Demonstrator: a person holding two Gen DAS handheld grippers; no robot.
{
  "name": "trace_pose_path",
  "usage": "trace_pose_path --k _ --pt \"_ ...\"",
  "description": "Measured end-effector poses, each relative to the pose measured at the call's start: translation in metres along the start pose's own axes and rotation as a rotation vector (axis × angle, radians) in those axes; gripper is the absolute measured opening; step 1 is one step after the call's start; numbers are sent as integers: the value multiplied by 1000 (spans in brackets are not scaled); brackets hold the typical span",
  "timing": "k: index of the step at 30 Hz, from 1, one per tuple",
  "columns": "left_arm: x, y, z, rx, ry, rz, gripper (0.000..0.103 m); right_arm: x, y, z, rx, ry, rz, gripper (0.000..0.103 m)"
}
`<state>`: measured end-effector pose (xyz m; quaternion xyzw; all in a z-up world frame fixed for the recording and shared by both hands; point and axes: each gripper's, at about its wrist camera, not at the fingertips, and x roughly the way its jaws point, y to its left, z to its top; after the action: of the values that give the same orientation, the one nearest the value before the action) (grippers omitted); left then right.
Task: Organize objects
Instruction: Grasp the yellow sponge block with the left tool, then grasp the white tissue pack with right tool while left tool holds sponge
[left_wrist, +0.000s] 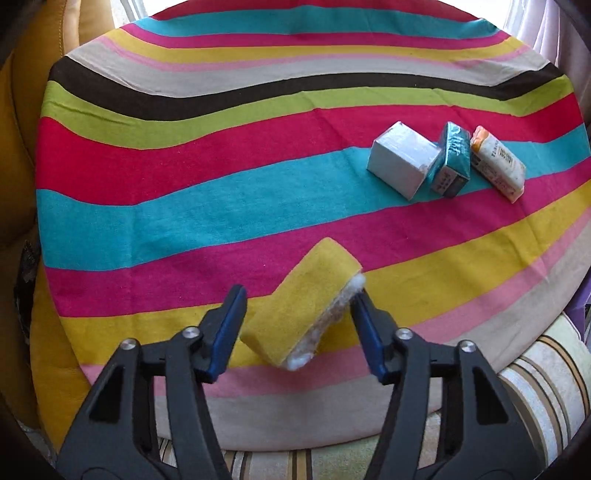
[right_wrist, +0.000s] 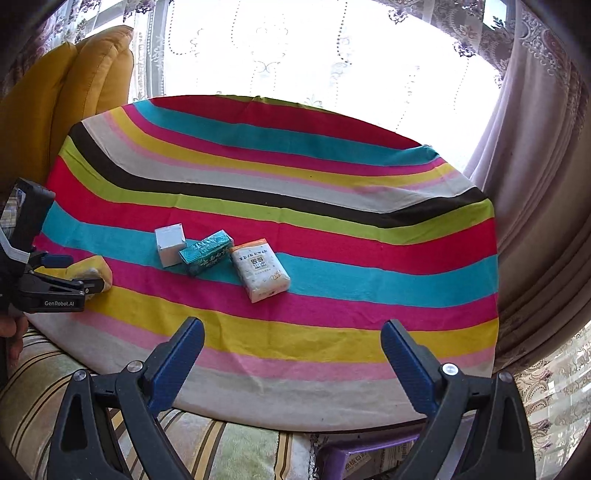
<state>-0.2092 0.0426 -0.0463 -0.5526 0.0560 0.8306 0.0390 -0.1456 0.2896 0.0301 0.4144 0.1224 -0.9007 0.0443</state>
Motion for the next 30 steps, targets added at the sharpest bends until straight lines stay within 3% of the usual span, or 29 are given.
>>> trace_pose_path --k 2,6,7,13,20,28,30 --pt "1 -3 -1 22 -18 8 51 12 2 5 -10 13 2 97" --pt "-12 -6 2 15 -96 -47 32 36 8 12 -42 35 6 97" --pt "-16 -5 4 1 -121 -67 31 42 9 14 -50 41 9 97" --pt "-30 -7 5 -64 -232 -162 30 85 20 23 -109 76 62 97" --pt "-37 -4 7 -125 -340 -218 30 130 27 33 -148 113 68 95" --pt "-27 -1 11 -151 -347 -237 30 165 31 37 -168 157 71 85" --pt "-25 0 12 -154 -343 -239 30 170 32 35 -164 162 82 78"
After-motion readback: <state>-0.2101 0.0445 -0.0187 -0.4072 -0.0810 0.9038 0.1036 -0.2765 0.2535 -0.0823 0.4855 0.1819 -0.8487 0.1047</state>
